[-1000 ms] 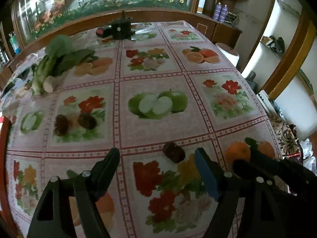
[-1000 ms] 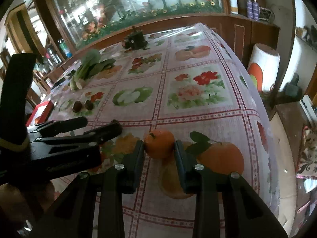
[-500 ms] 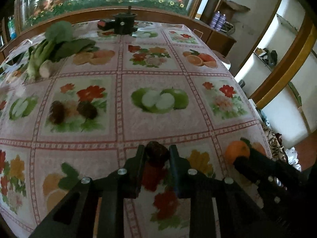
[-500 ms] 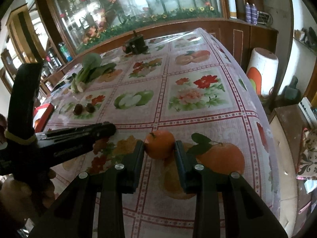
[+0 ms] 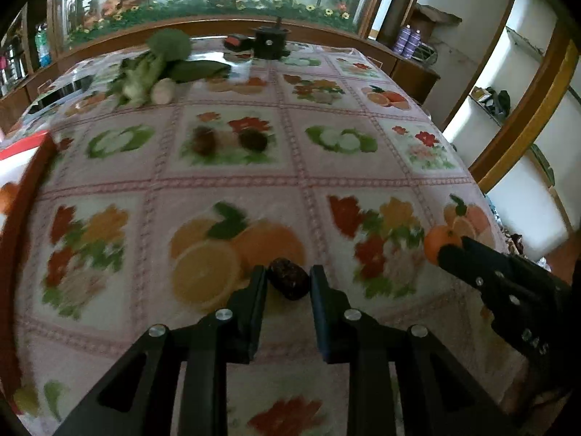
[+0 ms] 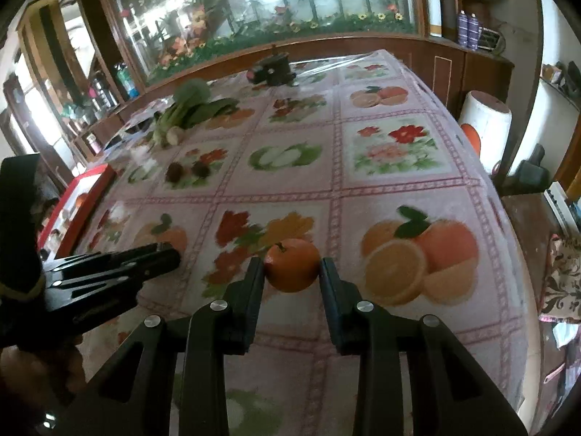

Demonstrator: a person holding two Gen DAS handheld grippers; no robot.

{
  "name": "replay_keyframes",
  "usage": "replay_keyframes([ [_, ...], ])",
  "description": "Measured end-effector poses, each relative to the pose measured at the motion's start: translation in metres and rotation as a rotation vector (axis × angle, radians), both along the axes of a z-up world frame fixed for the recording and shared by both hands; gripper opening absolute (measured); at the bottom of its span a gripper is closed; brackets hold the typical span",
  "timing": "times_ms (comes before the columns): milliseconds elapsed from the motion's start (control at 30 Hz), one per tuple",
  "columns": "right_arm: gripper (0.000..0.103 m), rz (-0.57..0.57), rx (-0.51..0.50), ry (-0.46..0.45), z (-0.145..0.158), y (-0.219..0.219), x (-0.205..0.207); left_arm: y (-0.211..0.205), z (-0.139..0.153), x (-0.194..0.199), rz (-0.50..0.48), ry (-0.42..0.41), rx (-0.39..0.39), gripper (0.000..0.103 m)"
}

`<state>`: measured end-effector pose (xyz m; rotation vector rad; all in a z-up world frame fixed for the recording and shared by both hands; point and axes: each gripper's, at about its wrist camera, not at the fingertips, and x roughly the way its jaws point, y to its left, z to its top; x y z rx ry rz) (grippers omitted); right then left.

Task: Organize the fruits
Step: 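Carry the orange and date with both grippers over the tray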

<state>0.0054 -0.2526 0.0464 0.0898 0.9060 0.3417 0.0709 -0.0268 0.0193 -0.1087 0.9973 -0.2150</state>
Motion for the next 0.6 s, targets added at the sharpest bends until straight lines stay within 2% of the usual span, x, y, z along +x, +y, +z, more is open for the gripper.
replay_keyframes([
  [433,0.031,0.066,0.022,0.053,-0.006,0.086,-0.028,0.078,0.014,-0.053,0.045,-0.032,0.037,0.027],
  [600,0.032,0.097,0.026,0.023,0.006,0.121,-0.031,0.109,0.021,-0.065,0.08,-0.045,0.025,0.027],
])
